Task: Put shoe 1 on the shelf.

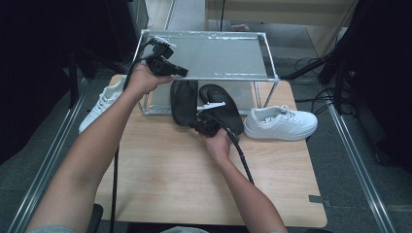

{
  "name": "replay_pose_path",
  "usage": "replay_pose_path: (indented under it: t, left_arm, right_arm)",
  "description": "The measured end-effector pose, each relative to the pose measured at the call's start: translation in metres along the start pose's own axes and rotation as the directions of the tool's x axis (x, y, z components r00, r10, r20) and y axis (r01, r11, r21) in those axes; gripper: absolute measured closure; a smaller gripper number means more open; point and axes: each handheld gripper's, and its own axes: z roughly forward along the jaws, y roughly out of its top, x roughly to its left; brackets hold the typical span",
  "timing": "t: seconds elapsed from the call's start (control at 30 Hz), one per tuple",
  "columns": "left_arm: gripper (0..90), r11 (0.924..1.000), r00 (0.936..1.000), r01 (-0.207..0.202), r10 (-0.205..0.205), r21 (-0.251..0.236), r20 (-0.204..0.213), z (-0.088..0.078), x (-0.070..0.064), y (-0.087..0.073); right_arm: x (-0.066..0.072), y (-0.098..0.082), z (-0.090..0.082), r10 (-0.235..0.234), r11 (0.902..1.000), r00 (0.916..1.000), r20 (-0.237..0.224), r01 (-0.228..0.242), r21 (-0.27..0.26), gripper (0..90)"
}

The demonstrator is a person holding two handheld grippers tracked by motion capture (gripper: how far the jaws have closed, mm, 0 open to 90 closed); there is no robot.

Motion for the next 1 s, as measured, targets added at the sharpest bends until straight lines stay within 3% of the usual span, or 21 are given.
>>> replay_pose_path:
  t: [0.23,0.43,0.63,0.87,1.0]
  left_arm:
    - [90.0,0.9999,0.9999,-0.010,0.010,0.009,-0.003,0.000,-0.001,0.001]
    - [90.0,0.9999,0.9998,0.012,-0.012,0.000,0.012,0.000,0.003,-0.001]
    - [90.0,1.0000,0.9999,0.010,-0.010,0.000,0.011,0.000,0.002,0.000]
    - [90.0,0.9998,0.9996,0.021,-0.021,-0.005,0.017,0.001,0.004,0.000]
    - [90.0,0.9999,0.9999,0.011,-0.011,0.000,-0.001,0.001,0.001,0.000]
  right_arm:
    - [-0.006,0.013,0.013,0.022,0.9995,0.9997,0.014,-0.021,-0.023,90.0]
    - [-0.010,0.024,0.023,0.024,0.9988,0.9986,0.048,-0.022,-0.043,90.0]
    - [-0.014,0.023,0.025,0.072,0.9959,0.9974,0.002,-0.071,-0.055,90.0]
    - [0.001,0.021,-0.008,-0.028,0.9975,0.9994,-0.022,0.026,-0.065,90.0]
    - [0.002,0.016,-0.033,-0.008,0.9953,0.9979,-0.065,0.002,-0.097,90.0]
